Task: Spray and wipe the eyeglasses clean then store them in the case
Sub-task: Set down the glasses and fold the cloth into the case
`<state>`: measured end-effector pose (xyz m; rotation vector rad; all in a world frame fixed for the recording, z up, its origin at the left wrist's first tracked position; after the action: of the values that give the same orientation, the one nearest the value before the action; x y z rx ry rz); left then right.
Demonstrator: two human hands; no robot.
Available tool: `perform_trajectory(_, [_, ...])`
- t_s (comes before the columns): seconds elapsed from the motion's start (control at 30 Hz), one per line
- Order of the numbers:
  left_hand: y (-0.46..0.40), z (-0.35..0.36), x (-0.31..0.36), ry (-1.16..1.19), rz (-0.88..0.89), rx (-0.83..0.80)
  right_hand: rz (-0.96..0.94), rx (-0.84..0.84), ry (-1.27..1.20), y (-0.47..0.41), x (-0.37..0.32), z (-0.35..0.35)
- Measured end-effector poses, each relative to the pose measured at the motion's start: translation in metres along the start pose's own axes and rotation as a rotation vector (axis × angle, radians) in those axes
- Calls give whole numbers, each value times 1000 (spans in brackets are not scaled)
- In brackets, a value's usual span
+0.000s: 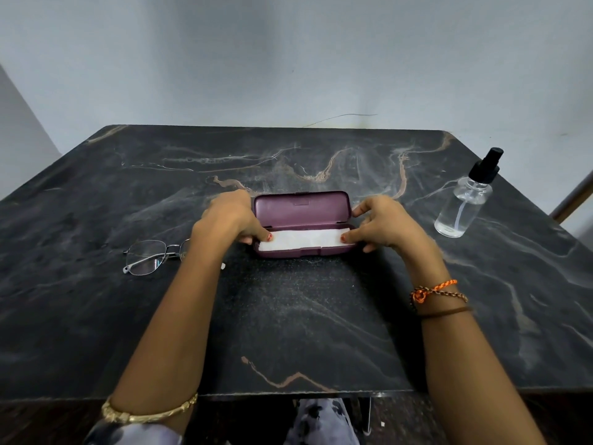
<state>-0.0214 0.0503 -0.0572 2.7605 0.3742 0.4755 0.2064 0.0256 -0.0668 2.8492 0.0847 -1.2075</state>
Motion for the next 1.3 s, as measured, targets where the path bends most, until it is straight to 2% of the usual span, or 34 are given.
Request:
perform_trajectory(0.2, [1, 1, 3, 120, 6, -39, 17, 45, -19, -1, 5, -4])
perform_trajectory(0.6, [-2, 5, -2, 219, -28, -117, -27, 119, 157, -3, 1, -3])
perform_trajectory(0.93, [-2, 3, -4, 286, -29, -119, -54, 147, 136, 0, -1, -11])
perform_trajectory(1.17, [1, -7, -5, 315, -32, -30, -59, 182, 187, 1, -1, -14])
perform_trajectory(1.3, [1, -13, -5, 337, -18, 47, -140, 204, 177, 2, -10, -14])
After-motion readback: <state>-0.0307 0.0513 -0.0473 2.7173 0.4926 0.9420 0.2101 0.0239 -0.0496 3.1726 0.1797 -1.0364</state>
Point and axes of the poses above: each hand's wrist, its own y-axis away from the middle knuckle, its own z-axis out of the palm, x = y × z, the point moved 9 cm from there along -y, towards the middle knuckle, and after that the axes turned 13 degrees about -z, right-handed, at the moved point
